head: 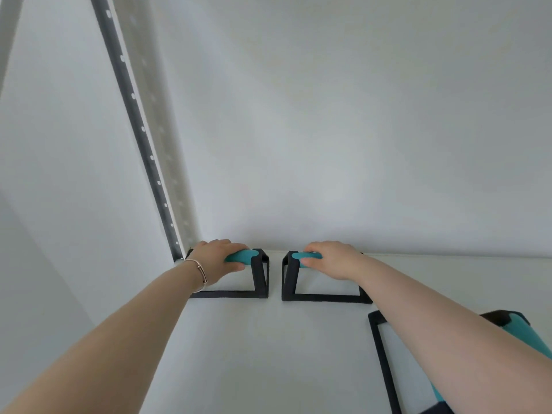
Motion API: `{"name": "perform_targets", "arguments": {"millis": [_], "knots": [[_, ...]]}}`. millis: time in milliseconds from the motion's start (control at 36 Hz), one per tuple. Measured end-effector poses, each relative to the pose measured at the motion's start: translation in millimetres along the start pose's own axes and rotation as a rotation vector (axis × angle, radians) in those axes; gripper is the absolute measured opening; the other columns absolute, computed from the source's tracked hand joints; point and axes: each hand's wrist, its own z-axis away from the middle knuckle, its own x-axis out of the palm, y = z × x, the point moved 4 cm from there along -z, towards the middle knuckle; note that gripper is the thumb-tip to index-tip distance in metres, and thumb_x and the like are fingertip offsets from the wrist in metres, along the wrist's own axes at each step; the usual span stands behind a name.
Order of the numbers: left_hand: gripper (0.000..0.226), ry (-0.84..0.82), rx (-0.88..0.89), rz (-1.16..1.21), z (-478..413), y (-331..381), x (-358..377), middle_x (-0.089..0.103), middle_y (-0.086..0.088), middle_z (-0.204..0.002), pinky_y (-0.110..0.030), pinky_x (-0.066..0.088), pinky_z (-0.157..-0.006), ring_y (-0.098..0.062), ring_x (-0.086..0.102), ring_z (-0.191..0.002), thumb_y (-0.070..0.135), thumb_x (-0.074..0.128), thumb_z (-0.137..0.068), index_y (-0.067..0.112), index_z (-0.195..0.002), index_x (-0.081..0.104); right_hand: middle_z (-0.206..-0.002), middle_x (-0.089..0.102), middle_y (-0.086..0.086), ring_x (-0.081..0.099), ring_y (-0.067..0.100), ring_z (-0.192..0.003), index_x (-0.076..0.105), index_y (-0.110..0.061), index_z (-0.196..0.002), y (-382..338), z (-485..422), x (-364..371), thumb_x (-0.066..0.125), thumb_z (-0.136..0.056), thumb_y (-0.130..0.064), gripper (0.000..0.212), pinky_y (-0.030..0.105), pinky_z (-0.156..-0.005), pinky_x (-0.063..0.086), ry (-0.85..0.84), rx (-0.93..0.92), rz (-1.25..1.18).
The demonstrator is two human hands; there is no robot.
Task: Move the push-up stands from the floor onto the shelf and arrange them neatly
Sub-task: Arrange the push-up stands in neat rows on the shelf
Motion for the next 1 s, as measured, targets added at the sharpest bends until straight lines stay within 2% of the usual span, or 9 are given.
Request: {"name": "perform_targets", "arguments": {"millis": [111, 333, 472, 833, 1000], "knots": [[0.042, 0.018, -0.03, -0.023, -7, 1, 0, 0.059, 0.012, -0.109, -0.034, 0.037, -0.089, -0.014, 0.053, -0.098, 0.062, 0.037, -0.093, 0.044, -0.13, 0.049, -0.116, 0.064, -0.007, 0.056, 0.018, -0.104, 0.056, -0.036, -0.123, 1, -5, 3, 0.04, -0.095, -0.057, 0.038, 0.037, -0.093, 0.041, 0.035, 0.003, 0.002], [0.042, 0.027, -0.043, -0.029, -16, 4, -1, 0.059, 0.012, -0.105, -0.033, 0.036, -0.087, -0.012, 0.048, -0.088, 0.063, 0.036, -0.093, 0.044, -0.128, 0.051, -0.117, 0.065, -0.008, 0.056, 0.018, -0.107, 0.058, -0.04, -0.122, 3, -19, 1, 0.038, -0.095, -0.059, 0.038, 0.039, -0.097, 0.036, 0.083, -0.028, 0.024], [0.042, 0.035, -0.043, -0.037, -19, 4, 1, 0.059, 0.011, -0.104, -0.033, 0.034, -0.086, -0.012, 0.049, -0.088, 0.062, 0.036, -0.093, 0.043, -0.128, 0.051, -0.11, 0.064, -0.008, 0.056, 0.019, -0.103, 0.057, -0.042, -0.122, 6, -26, 6, 0.037, -0.095, -0.06, 0.038, 0.037, -0.088, 0.031, 0.125, -0.032, 0.024], [0.043, 0.032, -0.042, -0.02, -24, 2, 2, 0.059, 0.012, -0.104, -0.034, 0.034, -0.088, -0.014, 0.053, -0.096, 0.063, 0.035, -0.092, 0.044, -0.126, 0.051, -0.123, 0.062, -0.01, 0.053, 0.019, -0.115, 0.054, -0.044, -0.13, 8, -34, 2, 0.038, -0.095, -0.06, 0.042, 0.037, -0.096, 0.032, 0.098, -0.024, 0.013], [0.043, 0.028, -0.039, -0.023, -25, 2, 1, 0.059, 0.012, -0.105, -0.035, 0.034, -0.089, -0.014, 0.053, -0.097, 0.064, 0.034, -0.093, 0.044, -0.127, 0.051, -0.127, 0.06, -0.006, 0.05, 0.02, -0.12, 0.052, -0.044, -0.132, 13, -35, -1, 0.037, -0.096, -0.059, 0.042, 0.037, -0.099, 0.032, 0.058, -0.04, 0.028]]}}
